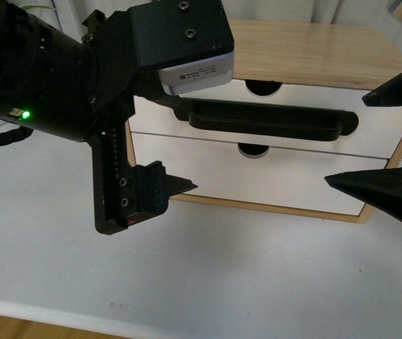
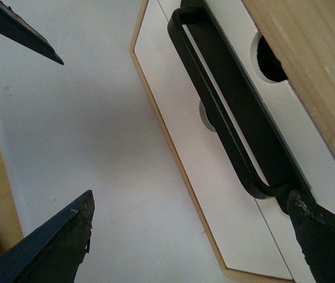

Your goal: Pull drawer

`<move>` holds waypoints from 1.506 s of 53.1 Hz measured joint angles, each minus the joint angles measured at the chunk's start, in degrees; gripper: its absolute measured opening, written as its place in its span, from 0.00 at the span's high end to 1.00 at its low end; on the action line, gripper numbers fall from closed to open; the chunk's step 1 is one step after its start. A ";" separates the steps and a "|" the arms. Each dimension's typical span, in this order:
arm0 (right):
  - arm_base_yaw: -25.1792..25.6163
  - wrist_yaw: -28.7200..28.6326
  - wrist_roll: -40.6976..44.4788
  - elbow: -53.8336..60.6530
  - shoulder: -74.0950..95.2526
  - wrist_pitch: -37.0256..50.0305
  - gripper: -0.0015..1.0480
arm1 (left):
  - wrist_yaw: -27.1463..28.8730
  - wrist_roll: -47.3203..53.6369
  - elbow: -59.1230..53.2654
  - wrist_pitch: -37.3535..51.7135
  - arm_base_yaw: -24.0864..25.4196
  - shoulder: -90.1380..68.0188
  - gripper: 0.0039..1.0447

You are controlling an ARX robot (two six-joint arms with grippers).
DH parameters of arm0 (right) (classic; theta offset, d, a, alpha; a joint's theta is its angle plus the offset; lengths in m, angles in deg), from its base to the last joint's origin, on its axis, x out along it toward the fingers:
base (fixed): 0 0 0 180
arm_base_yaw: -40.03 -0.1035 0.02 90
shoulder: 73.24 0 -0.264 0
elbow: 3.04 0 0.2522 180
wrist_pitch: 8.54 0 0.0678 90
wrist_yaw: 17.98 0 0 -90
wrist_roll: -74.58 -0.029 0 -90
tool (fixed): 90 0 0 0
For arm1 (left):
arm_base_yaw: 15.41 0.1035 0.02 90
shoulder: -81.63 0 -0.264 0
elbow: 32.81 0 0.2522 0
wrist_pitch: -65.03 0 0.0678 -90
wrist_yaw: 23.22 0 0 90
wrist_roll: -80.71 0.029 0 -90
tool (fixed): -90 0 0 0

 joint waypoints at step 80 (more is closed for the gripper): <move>0.00 -3.80 0.24 -7.30 18.53 9.75 0.09 | -2.21 0.85 10.51 -1.31 -3.48 -12.33 0.05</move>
